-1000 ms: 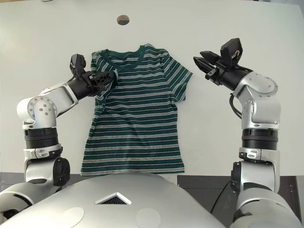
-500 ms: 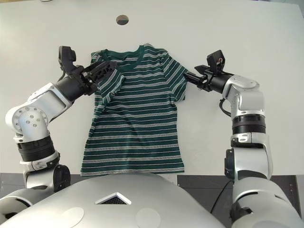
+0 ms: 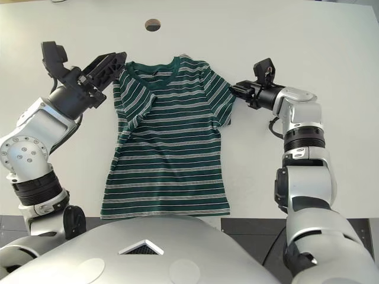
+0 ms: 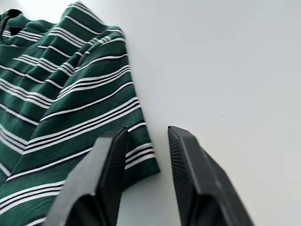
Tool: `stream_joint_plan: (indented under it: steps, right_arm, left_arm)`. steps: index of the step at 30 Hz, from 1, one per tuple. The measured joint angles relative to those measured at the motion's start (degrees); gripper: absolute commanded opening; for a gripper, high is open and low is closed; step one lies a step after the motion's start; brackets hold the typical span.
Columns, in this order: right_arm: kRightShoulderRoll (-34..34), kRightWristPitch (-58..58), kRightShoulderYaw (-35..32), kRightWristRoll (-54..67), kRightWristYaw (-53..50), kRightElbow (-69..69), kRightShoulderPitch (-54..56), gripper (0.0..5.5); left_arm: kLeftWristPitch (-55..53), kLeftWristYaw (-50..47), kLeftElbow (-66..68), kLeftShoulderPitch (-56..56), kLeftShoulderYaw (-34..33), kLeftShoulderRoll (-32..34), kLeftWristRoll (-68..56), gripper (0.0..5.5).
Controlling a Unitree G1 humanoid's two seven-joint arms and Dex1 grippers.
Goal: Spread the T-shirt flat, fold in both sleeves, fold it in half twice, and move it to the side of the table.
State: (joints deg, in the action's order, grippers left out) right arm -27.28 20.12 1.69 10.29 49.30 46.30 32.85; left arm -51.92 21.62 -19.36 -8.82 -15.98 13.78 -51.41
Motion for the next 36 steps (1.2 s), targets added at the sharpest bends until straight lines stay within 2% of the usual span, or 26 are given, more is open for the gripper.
stream_joint_plan:
  steps: [5,17,28,36]
  right_arm:
    - [0.0,1.4,0.1,0.0,1.0,-2.6,-1.4,0.13]
    - [-0.3,4.1,0.2,-0.1,1.4,-6.6,-2.8,0.13]
    - [-1.2,12.8,0.3,1.1,2.6,-22.4,-4.6,0.13]
    - [-1.2,19.6,3.4,2.4,2.6,-34.9,-5.3,0.13]
  left_arm:
    - [0.6,-0.6,0.5,-0.3,-0.1,0.3,-0.2,2.80]
    - [0.7,-1.0,1.1,-0.4,-0.4,1.2,-0.5,2.80]
    - [0.5,-3.8,1.0,-2.7,-2.5,1.7,-4.7,2.80]
    - [0.3,-5.2,0.9,-3.1,-2.4,2.5,-6.6,2.80]
